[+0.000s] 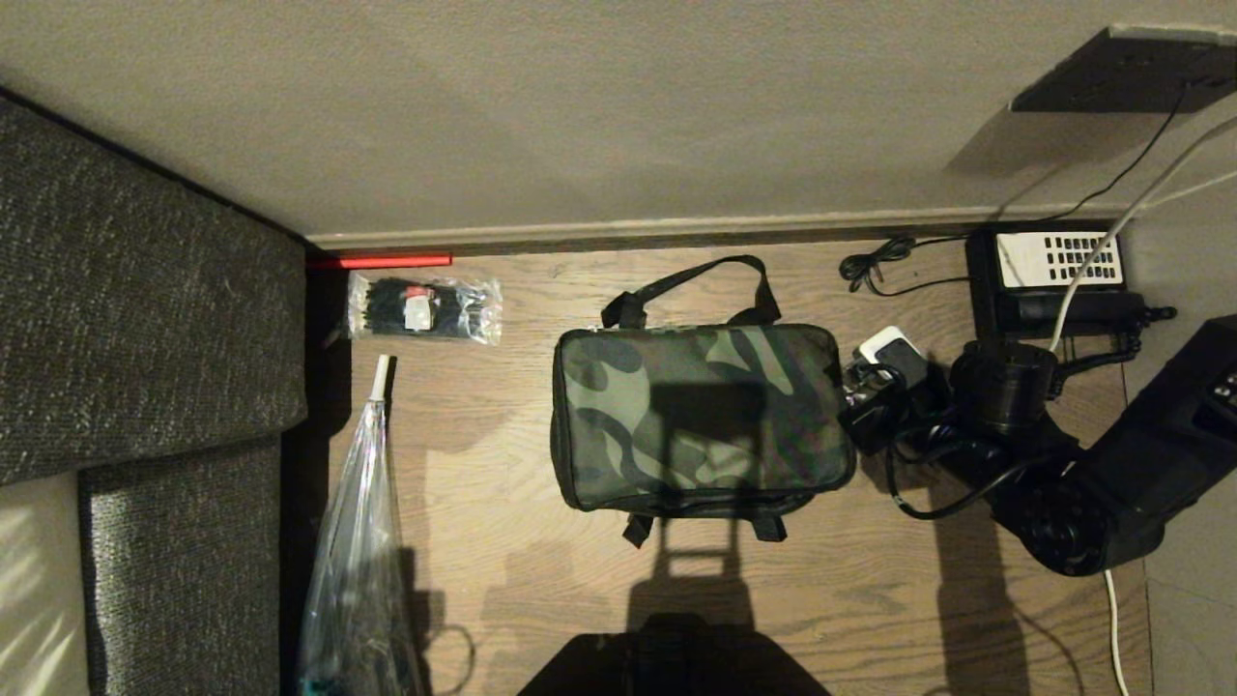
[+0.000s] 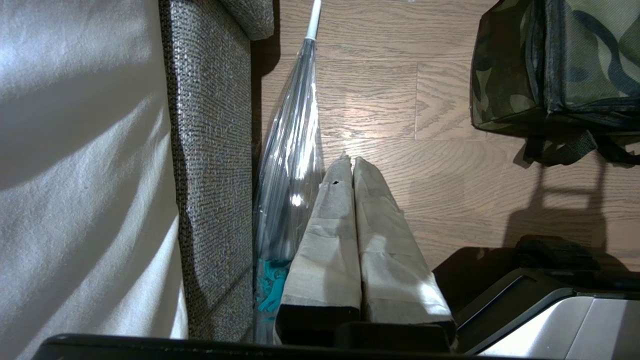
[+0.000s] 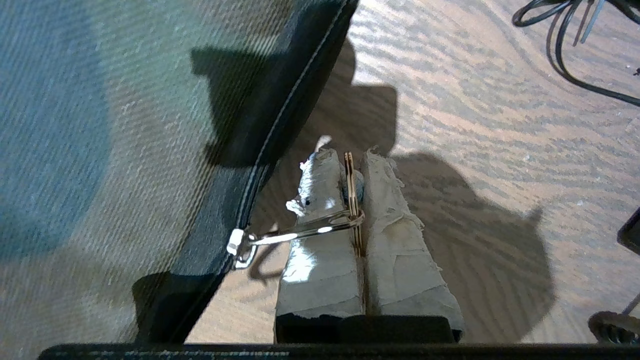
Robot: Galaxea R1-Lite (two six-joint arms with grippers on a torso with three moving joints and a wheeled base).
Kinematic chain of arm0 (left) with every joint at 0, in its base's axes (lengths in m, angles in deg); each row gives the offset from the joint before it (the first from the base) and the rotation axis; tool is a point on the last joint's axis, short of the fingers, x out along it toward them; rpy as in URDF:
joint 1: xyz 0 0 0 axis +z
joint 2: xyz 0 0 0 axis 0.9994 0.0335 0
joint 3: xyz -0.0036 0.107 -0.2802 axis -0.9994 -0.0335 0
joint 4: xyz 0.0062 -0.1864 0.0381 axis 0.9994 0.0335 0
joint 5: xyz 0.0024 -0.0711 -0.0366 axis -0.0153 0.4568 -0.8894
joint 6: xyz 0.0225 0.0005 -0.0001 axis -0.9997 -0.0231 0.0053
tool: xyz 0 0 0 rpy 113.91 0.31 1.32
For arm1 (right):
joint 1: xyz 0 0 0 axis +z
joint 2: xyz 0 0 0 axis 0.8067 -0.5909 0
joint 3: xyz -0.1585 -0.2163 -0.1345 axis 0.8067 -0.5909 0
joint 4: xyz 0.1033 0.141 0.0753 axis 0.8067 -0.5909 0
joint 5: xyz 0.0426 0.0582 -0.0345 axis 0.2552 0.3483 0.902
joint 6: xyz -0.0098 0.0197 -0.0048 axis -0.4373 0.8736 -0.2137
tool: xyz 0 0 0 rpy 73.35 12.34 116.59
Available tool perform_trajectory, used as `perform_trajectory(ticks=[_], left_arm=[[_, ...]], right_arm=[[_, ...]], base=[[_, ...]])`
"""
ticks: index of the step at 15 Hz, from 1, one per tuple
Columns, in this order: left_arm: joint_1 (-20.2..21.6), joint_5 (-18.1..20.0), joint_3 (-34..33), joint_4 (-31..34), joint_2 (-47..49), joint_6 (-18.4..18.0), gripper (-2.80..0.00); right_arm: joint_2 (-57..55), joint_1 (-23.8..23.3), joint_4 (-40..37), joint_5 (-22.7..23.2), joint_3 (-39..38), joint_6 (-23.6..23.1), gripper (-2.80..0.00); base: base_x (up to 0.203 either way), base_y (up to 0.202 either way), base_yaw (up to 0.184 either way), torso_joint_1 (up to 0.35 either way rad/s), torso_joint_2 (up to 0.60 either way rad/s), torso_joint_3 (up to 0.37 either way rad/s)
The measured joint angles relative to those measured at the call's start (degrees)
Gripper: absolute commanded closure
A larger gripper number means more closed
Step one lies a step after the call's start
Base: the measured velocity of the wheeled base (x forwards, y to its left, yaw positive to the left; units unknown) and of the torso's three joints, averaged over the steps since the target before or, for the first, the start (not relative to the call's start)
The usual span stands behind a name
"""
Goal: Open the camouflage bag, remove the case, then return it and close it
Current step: Open the top of the storage box
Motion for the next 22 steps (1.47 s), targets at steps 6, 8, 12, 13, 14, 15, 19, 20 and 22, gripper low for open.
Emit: perform_trajectory(ticks=[6, 8, 12, 13, 14, 15, 19, 20, 22], left_arm=[[0.02, 0.04, 0.0, 0.02, 0.0, 0.0, 0.0], [0.02, 0.01, 0.0, 0.0, 0.0, -0.02, 0.0], [0.02, 0.0, 0.0, 0.05, 0.0, -0.02, 0.0], [0.02, 0.02, 0.0, 0.05, 0.0, 0.0, 0.0], [0.02, -0.03, 0.0, 0.02, 0.0, 0.0, 0.0], [0.02, 0.04, 0.0, 0.02, -0.04, -0.02, 0.0], [0.02, 0.04, 0.0, -0.01, -0.09, 0.0, 0.0], [0.02, 0.03, 0.0, 0.0, -0.09, -0.03, 0.0], [0.02, 0.02, 0.0, 0.03, -0.09, -0.02, 0.0]], right_arm=[[0.54, 0.0, -6.75, -0.11, 1.81, 5.31, 0.0], [1.07, 0.0, -9.23, -0.11, 2.03, 7.42, 0.0], [1.68, 0.0, -13.76, -1.11, 3.22, 11.57, 0.0], [1.79, 0.05, -15.6, -2.66, 3.99, 12.92, 0.0], [1.85, 0.05, -16.8, -3.37, 4.58, 14.02, 0.0], [1.93, 0.05, -18.58, -3.56, 5.32, 14.77, 0.0], [2.5, 0.02, -21.81, -3.62, 7.29, 17.04, 0.0], [2.58, 0.0, -21.81, -3.64, 7.26, 17.04, 0.0], [2.84, 0.09, -21.96, -3.67, 7.4, 17.09, 0.0]], base=[[0.0, 0.0, 0.0, 0.0, 0.0, 0.0], [0.0, 0.0, 0.0, 0.0, 0.0, 0.0], [0.0, 0.0, 0.0, 0.0, 0.0, 0.0], [0.0, 0.0, 0.0, 0.0, 0.0, 0.0], [0.0, 0.0, 0.0, 0.0, 0.0, 0.0], [0.0, 0.0, 0.0, 0.0, 0.0, 0.0], [0.0, 0.0, 0.0, 0.0, 0.0, 0.0], [0.0, 0.0, 0.0, 0.0, 0.0, 0.0], [0.0, 0.0, 0.0, 0.0, 0.0, 0.0]])
